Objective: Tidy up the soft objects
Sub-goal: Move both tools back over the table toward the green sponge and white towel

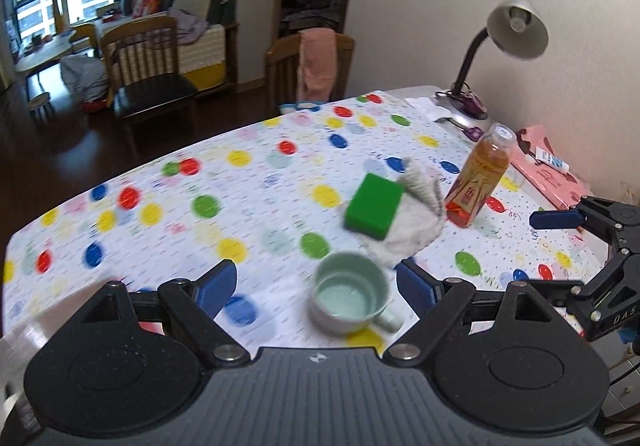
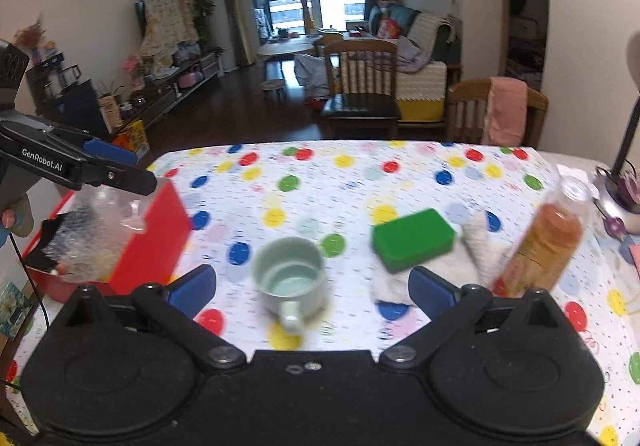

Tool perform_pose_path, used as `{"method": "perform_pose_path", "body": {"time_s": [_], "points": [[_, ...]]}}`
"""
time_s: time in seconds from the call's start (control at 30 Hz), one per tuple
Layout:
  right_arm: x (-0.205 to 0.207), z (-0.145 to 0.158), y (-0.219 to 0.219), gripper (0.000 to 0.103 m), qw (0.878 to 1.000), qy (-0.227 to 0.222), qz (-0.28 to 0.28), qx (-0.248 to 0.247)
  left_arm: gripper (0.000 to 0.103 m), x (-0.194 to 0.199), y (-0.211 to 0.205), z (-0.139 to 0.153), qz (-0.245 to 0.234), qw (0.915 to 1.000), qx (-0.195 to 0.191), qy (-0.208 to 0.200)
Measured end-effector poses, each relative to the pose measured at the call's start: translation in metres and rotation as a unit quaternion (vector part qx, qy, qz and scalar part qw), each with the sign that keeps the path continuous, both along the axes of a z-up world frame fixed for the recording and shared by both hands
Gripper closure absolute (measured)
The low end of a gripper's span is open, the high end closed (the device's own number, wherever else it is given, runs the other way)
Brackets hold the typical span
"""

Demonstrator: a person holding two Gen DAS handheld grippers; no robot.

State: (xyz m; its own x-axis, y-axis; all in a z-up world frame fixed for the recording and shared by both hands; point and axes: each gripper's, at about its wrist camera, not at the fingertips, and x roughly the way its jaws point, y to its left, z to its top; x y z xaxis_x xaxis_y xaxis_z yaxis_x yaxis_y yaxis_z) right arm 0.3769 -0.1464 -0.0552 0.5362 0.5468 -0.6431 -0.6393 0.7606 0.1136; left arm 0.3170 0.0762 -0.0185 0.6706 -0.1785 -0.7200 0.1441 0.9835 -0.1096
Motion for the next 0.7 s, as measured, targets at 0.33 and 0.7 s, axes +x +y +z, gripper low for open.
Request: {"method": "perform_pose_path", "body": {"time_s": [0.33, 0.7], "points": [[0.055, -0.037, -0.044, 0.001, 1.000, 0.013, -0.014, -0.018, 0.000, 0.079, -0.070, -0.023, -0.035, 0.9988, 0.018, 0.029], [0.099, -0.087, -0.044, 0.001, 0.998, 0.026, -0.002, -0.050, 0.000, 0.168, -0.115, -0.068, -0.087, 0.9920, 0.009, 0.091]]}}
